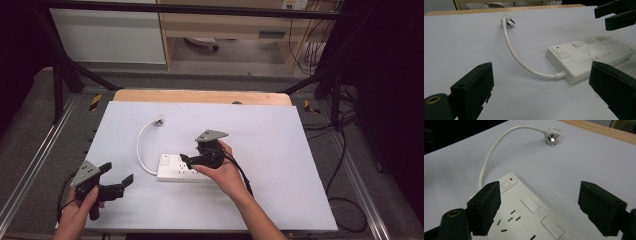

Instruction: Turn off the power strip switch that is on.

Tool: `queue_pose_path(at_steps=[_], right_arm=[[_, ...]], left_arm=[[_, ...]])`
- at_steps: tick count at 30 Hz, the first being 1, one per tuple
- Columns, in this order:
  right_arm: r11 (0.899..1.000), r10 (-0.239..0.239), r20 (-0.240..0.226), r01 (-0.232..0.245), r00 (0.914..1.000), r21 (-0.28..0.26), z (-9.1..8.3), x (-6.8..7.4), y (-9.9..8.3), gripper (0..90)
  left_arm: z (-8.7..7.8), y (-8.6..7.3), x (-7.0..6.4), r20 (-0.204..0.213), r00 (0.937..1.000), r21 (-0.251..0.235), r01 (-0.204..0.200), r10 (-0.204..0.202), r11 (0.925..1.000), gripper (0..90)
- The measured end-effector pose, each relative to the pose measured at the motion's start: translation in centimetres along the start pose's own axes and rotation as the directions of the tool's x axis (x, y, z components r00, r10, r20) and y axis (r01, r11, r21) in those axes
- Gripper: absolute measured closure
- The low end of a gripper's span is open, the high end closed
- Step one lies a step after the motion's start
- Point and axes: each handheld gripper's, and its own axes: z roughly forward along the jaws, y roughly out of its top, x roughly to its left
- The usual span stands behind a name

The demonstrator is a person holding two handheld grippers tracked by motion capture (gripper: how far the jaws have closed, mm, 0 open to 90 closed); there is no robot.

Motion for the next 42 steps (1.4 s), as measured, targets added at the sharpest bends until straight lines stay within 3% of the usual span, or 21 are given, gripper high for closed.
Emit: queue_pose_path(at_steps=[7, 19, 42], right_arm=[[1.000, -0.014, 0.040, 0.015, 0.9991, -0.017, -0.5, 0.0, 0.6, 6.5], [0.998, 0.005, 0.057, -0.002, 0.9984, -0.057, -2.0, -0.7, 1.2, 4.2], [0.989, -0.003, 0.106, 0.019, 0.9944, -0.148, -7.2, -3.2, 2.5, 5.4]], left_arm=[[-0.1, 0.0, 0.1, 0.000, 1.0000, 0.001, 0.003, -0.003, 1.0000, 5.7], [0.0, 0.0, 0.0, 0.002, 1.0000, 0.006, -0.003, 0.003, 1.0000, 5.7], [-0.1, 0.0, 0.0, 0.006, 1.0000, -0.003, -0.002, 0.002, 1.0000, 5.7]])
